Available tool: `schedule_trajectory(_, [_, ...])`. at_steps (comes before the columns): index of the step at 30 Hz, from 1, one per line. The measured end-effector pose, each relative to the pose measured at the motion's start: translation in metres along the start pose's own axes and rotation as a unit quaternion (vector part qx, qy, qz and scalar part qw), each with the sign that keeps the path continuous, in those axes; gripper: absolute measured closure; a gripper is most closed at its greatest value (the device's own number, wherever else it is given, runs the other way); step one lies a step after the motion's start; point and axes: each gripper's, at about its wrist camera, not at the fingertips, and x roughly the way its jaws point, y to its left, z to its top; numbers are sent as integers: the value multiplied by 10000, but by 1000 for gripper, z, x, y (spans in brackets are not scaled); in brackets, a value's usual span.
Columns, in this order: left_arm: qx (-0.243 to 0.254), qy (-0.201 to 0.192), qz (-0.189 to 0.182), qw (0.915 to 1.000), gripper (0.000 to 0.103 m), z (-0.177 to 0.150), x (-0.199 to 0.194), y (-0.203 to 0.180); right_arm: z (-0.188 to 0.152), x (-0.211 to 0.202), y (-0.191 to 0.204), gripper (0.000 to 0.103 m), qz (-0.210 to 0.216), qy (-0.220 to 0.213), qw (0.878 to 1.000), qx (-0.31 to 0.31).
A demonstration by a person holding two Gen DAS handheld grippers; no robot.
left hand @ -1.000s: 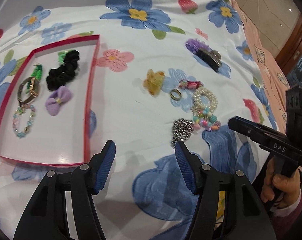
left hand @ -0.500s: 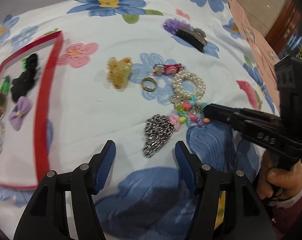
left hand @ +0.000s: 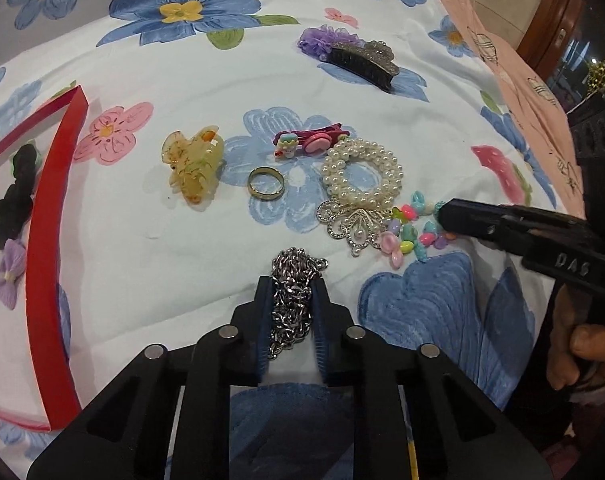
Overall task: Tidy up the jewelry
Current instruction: 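Grasp the silver chain with the left tool while the right tool grasps the colorful beaded keychain, then carry the silver chain and beaded keychain into the box lid and release both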
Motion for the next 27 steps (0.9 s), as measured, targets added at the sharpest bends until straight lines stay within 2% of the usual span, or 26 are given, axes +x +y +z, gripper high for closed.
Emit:
schedule_trajectory(5, [-111,-63,-82,9999,90,-2,-6,3,-5,6,10,78,-158,6,9996,-244])
schedule_trajectory(8, [-167,-138,-108,9997,90,-5,-14,4,-5,4,13,90,-224,-10,9993,-312])
schedule_trajectory(14, [-389,-463,-165,9980,90,-12,-45,12,-1,-11,22,91,38,-170,9994,-302])
schedule_trajectory(27, [-834,-1111,-51,9903,91,-24,-109,42,17,-39,75,91,545,-495,9950,-672])
